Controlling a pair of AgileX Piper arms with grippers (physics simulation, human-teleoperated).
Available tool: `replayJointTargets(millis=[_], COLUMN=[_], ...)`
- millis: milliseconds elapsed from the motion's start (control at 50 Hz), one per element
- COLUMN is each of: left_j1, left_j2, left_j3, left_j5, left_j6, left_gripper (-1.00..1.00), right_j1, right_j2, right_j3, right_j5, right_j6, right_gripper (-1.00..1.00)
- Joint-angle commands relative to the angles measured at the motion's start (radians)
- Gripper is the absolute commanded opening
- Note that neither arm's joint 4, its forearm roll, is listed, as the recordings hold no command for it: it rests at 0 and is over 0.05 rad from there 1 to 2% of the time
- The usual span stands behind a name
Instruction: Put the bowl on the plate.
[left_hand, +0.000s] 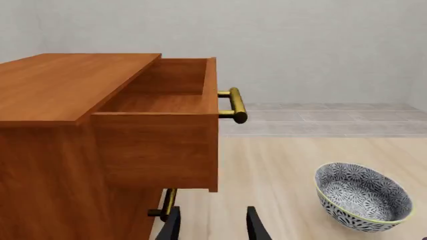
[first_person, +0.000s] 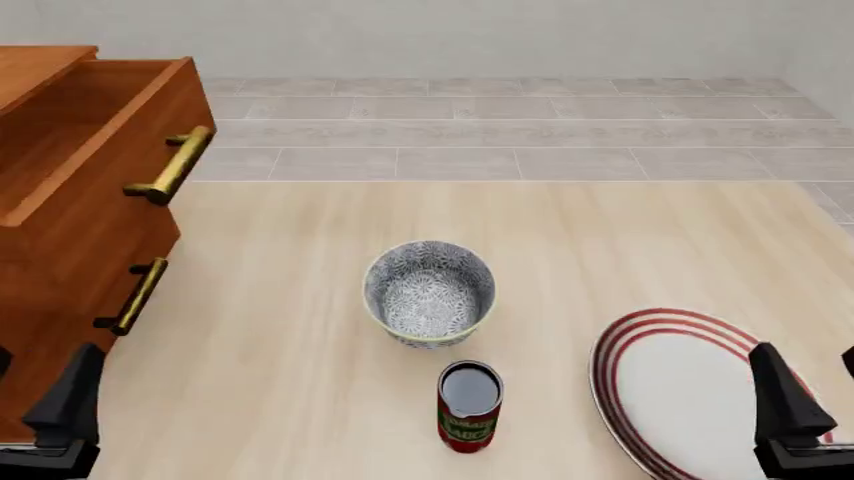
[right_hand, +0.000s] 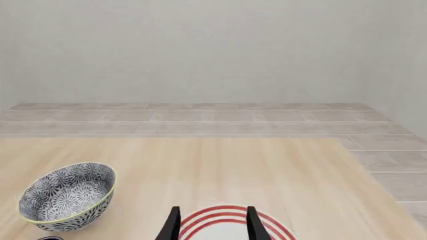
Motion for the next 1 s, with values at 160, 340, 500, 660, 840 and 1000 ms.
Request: replayJointTargets(millis=[160, 340, 500, 660, 840, 1000], left_j1=[0.000, 0.000, 0.000, 0.000, 0.000, 0.000], left_j2=[0.005, 0.005, 0.005, 0.005, 0.005, 0.005], left_j3=[-0.003, -0.003, -0.003, -0.003, -0.003, -0.003], left_j5=[-0.001, -0.001, -0.001, -0.001, -0.001, -0.001], left_j6=[0.000, 0.000, 0.000, 0.000, 0.000, 0.000], left_gripper=[1.00, 1.00, 1.00, 1.00, 1.00, 1.00], right_j1=[0.013, 0.019, 0.017, 0.049, 0.159, 0.247], right_j2=[0.012, 0.102, 0.260, 0.435, 0.586, 0.717], right_j3=[0.000, 0.001, -0.044, -0.159, -0.244, -0.343], right_j5=[-0.003, -0.076, -0.197, -0.258, -0.278, -0.269], right_j6=[-0.007, -0.004, -0.042, -0.022, -0.044, -0.061], right_gripper=[1.00, 1.00, 1.00, 1.00, 1.00, 1.00])
